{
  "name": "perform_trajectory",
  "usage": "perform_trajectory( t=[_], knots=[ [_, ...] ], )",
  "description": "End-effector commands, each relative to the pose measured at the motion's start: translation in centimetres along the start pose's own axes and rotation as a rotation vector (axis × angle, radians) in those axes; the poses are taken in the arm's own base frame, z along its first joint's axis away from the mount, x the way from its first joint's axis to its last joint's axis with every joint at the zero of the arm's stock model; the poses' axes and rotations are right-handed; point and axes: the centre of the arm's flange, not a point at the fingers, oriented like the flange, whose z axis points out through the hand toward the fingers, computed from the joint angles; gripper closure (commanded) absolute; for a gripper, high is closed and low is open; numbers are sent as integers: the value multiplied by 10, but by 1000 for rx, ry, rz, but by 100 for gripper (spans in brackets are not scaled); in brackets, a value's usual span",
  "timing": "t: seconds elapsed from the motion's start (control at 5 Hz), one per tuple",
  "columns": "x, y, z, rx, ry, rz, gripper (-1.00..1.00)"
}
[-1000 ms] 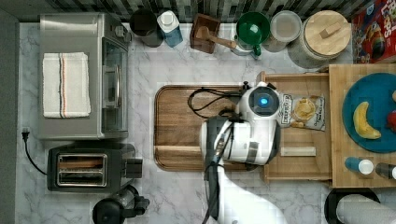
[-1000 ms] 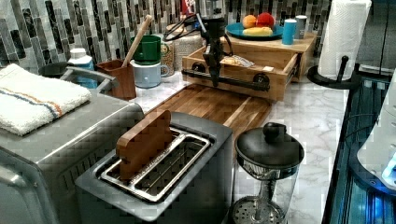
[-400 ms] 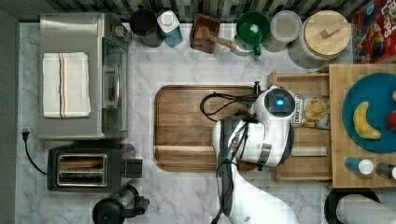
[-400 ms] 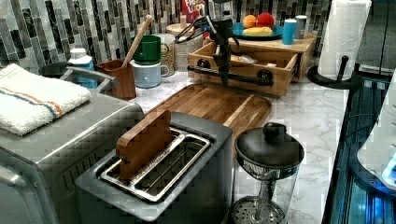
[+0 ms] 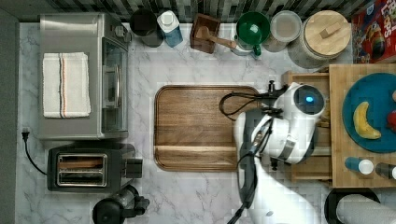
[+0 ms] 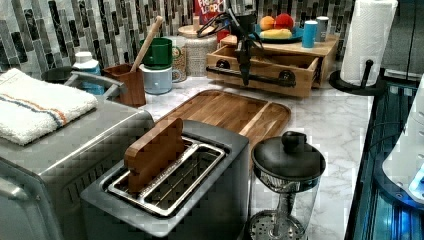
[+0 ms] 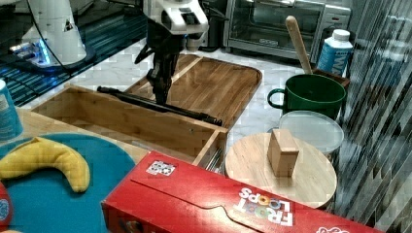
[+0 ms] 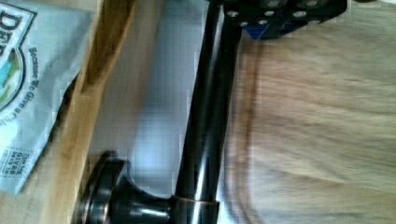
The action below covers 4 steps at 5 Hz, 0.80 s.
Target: Close the drawer.
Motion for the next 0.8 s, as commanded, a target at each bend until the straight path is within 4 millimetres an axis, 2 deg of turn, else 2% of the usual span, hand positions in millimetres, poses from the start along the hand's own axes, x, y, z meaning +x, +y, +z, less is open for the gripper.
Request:
perform_trajectory(
  t=[0.2, 0.6, 0.8],
  knots=[
    [-42, 183, -47, -91, 128, 87, 100],
    [-61, 219, -69, -159, 107, 87, 100],
    [-62, 222, -68, -148, 123, 97, 100]
  ],
)
